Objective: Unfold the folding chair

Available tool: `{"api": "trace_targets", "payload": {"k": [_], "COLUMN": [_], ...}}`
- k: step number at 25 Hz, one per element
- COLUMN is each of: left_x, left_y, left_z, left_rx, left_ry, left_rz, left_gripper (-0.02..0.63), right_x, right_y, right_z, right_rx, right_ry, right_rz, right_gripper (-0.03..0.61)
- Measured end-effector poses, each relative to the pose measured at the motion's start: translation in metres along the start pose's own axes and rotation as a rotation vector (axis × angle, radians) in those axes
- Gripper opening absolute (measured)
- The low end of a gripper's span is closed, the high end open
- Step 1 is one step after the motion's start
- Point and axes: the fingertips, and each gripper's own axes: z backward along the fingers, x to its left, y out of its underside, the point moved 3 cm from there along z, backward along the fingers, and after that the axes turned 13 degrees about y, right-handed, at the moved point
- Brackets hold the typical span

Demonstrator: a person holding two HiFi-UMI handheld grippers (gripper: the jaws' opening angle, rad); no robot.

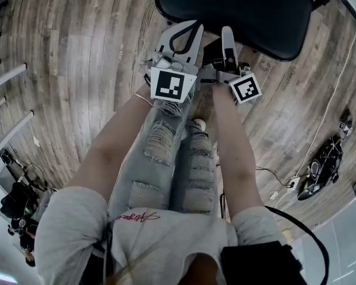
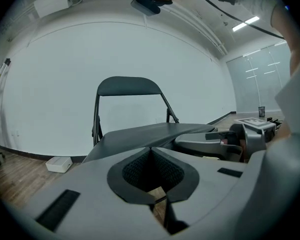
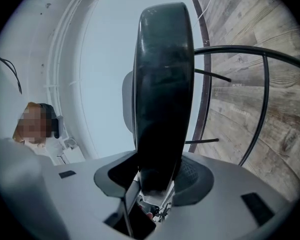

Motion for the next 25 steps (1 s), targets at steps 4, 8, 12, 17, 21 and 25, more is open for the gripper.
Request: {"api": "trace_targets", "payload": {"k": [4, 8, 12, 17, 21, 25], "left_x": [-0.008, -0.007, -0.009, -0.007, -0.018, -0.04], "left_y": [0.013, 0.013, 0.015, 0.021, -0.034, -0.149], "left_z": [0.008, 0.007, 0.015, 0.05, 0.08, 0.118], "left_rx": [-0.012, -0.051, -0.056, -0.043, -0.082, -0.181], "left_ry": [0.02, 0.007, 0.022, -0.046, -0.106, -0.147], "left_rz": [-0.015, -0.024, -0.043, 0.012, 0.099, 0.194], "left_gripper": [0.015, 0.015, 0.017, 0.017, 0.017, 0.015], "right_x": [-0.009, -0.009, -0.022, -0.035, 0.047, 0.194], "right_y": [0.007, 0.008, 0.018, 0.027, 0.012, -0.016], "right_z": [0.01, 0.009, 0.031, 0.081, 0.104, 0.119], "right_rx": [0.004, -0.032, -0.004, -0.002, -0.043, -0.02], "right_ry": [-0.03, -0.058, -0.06, 0.038, 0.017, -0.001], "right_rz": [0.008, -0.016, -0.003, -0.008, 0.019, 0.281], "right_gripper": [0.178, 0.178, 0.181, 0.076, 0.025, 0.025]}}
